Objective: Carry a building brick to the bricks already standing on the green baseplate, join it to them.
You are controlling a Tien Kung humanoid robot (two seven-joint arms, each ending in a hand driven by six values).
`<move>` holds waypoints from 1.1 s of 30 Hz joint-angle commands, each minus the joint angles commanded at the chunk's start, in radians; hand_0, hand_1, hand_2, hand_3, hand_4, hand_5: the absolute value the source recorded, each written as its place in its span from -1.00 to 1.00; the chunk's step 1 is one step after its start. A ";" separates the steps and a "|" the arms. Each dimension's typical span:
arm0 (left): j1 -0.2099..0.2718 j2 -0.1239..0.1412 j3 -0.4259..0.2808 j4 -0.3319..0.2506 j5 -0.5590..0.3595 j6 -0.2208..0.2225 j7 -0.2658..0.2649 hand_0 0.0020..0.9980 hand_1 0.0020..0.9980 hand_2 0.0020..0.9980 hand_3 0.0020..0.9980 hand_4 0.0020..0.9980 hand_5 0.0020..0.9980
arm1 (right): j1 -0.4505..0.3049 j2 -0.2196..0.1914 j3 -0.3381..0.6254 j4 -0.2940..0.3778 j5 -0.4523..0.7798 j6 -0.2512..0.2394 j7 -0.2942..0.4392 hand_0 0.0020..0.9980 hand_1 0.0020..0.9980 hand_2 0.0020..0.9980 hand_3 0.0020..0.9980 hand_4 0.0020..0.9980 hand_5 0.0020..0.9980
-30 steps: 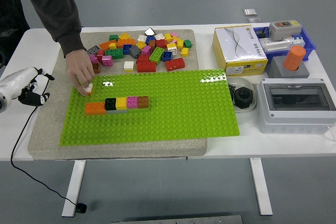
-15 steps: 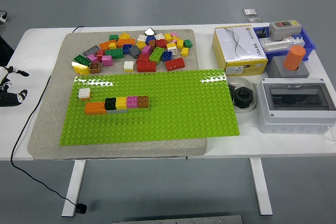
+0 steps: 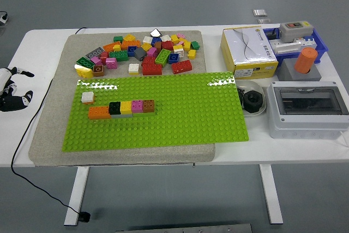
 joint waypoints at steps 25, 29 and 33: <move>-0.068 0.041 0.136 0.171 0.003 0.113 -0.258 -0.79 -1.00 -0.95 0.51 0.13 -1.00 | -0.017 -0.016 0.111 0.000 -0.177 0.067 -0.060 0.28 -0.09 0.29 0.43 0.39 0.88; -0.133 0.098 0.219 0.241 -0.006 0.145 -0.329 -0.78 -1.00 -0.95 0.51 0.23 -1.00 | -0.022 -0.025 0.079 0.000 -0.157 0.070 -0.051 0.28 -0.09 0.26 0.44 0.38 0.83; -0.172 0.142 0.300 0.289 -0.002 0.151 -0.378 -0.78 -1.00 -0.95 0.51 0.23 -1.00 | -0.024 -0.027 0.069 0.000 -0.142 0.062 -0.048 0.28 -0.09 0.26 0.44 0.38 0.83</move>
